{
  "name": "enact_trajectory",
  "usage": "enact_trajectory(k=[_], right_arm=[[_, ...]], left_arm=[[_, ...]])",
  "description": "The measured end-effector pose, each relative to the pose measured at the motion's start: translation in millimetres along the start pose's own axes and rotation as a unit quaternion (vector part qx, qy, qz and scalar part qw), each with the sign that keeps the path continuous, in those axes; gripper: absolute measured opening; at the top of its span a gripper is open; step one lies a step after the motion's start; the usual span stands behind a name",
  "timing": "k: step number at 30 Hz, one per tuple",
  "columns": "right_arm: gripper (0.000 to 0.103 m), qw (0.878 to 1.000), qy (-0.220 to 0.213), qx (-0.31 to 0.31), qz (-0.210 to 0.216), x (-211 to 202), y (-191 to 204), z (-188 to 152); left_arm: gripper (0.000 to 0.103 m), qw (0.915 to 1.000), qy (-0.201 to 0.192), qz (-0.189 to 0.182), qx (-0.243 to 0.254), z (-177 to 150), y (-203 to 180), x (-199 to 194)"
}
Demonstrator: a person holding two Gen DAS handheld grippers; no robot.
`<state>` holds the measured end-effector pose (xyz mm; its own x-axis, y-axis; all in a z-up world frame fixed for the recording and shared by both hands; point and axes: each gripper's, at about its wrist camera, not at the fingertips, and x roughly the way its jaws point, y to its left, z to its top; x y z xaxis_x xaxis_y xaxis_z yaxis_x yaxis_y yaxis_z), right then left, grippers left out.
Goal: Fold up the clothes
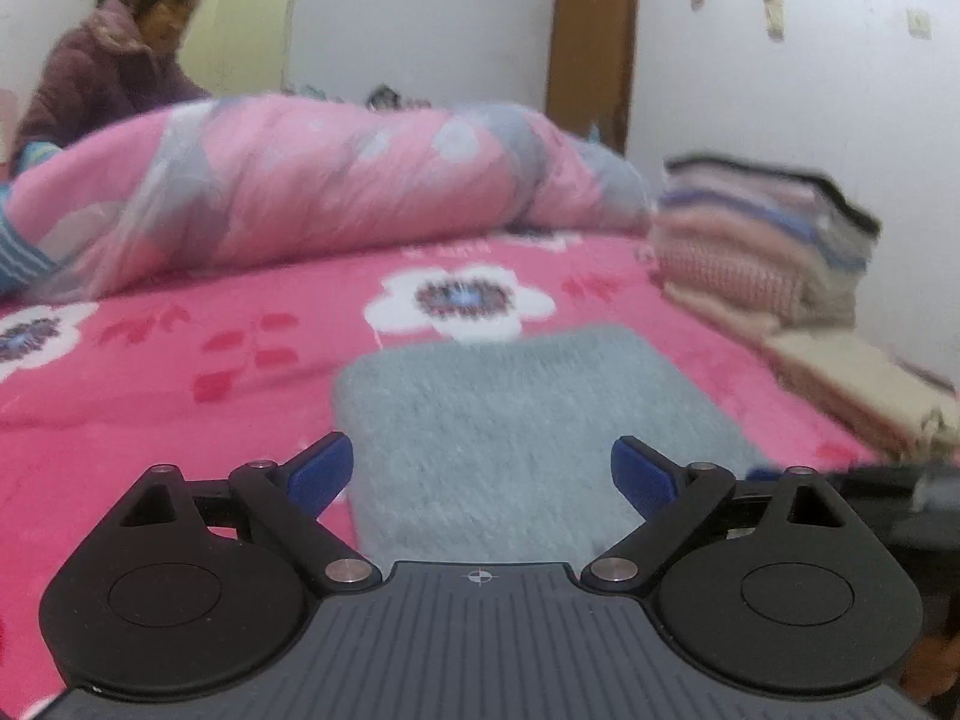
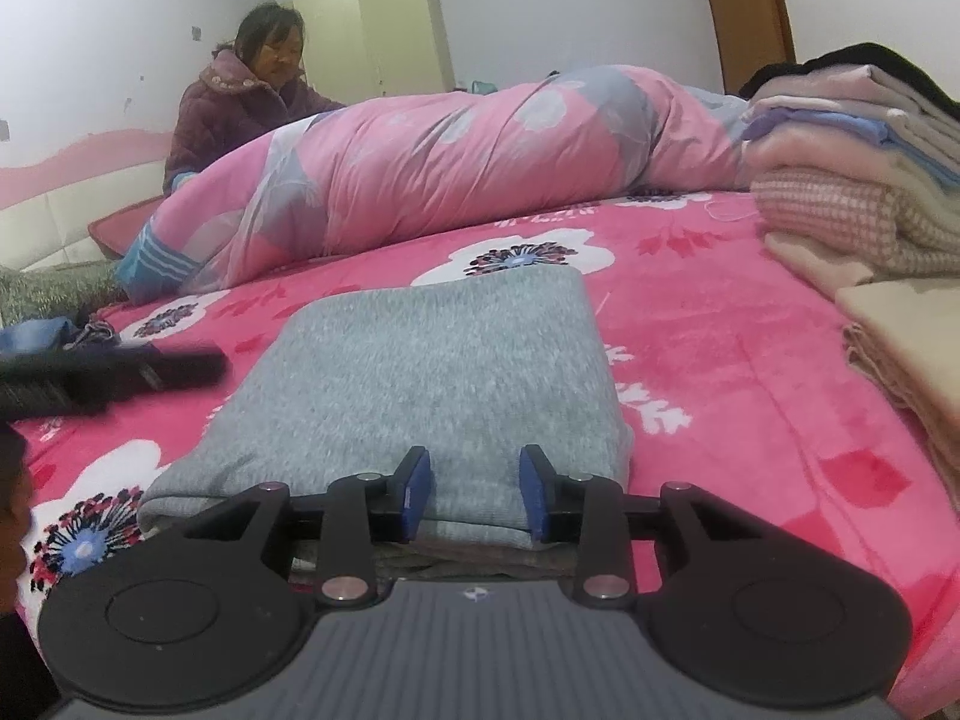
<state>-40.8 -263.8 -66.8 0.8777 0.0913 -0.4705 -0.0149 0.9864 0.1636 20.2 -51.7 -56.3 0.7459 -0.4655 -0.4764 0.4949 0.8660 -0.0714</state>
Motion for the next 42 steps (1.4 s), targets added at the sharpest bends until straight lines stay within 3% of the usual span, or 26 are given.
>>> enact_trajectory(k=[2, 6, 10, 14, 16, 17, 22, 28, 31, 36, 38, 40, 42], right_arm=[[0.036, 1.000, 0.002, -0.002, -0.002, -2.0, 0.8, 3.2], [0.036, 1.000, 0.004, -0.011, -0.005, -10.9, 3.1, 19.9], [0.036, 0.998, -0.057, -0.004, 0.015, -25.8, 6.2, 49.1], [0.036, 0.999, -0.048, -0.015, 0.016, -5.2, 4.5, 48.1], [0.033, 1.000, 0.024, -0.018, 0.002, 28.1, -3.2, 28.7], [0.033, 0.999, 0.033, -0.020, -0.001, 39.6, -6.9, 16.1], [0.034, 1.000, 0.014, -0.027, 0.002, 36.3, -6.1, 14.4], [0.034, 1.000, 0.009, -0.024, 0.007, 33.7, -10.5, 11.6], [0.033, 0.999, 0.017, -0.033, 0.004, 28.2, -6.6, 29.0], [0.033, 0.997, -0.044, -0.059, 0.014, 17.3, -12.0, 72.5], [0.033, 0.998, -0.029, -0.059, 0.019, 33.1, -18.9, 75.3], [0.033, 0.997, 0.039, -0.050, 0.040, 62.2, -28.4, 62.1], [0.033, 0.995, 0.047, -0.076, 0.035, 70.3, -26.4, 51.1]], left_arm=[[0.082, 0.9992, 0.036, -0.015, 0.001, -15.1, -2.6, 12.2], [0.083, 0.9991, 0.033, -0.015, -0.020, -22.1, -1.0, 9.6], [0.083, 0.9990, 0.038, -0.012, -0.019, -20.5, -1.4, 9.0], [0.085, 0.9990, 0.038, -0.008, -0.024, -20.6, -0.7, 10.5], [0.085, 0.9991, 0.038, -0.006, -0.021, -19.7, -1.8, 10.4], [0.084, 0.9991, 0.037, -0.005, -0.019, -19.3, -2.3, 10.3], [0.083, 0.9999, 0.009, -0.001, 0.006, -0.6, -8.0, 1.9], [0.083, 0.9990, 0.031, 0.024, 0.021, 16.2, -7.5, 35.8], [0.082, 0.9979, 0.057, 0.029, 0.002, 7.4, 0.2, 48.8], [0.083, 0.9981, 0.055, 0.026, -0.007, 1.7, 3.1, 45.6], [0.083, 0.9980, 0.055, 0.027, -0.011, 0.6, 2.3, 45.9], [0.084, 0.9979, 0.056, 0.028, -0.013, -0.5, 1.8, 46.7], [0.084, 0.9978, 0.058, 0.028, -0.013, -1.6, 1.6, 47.9]])
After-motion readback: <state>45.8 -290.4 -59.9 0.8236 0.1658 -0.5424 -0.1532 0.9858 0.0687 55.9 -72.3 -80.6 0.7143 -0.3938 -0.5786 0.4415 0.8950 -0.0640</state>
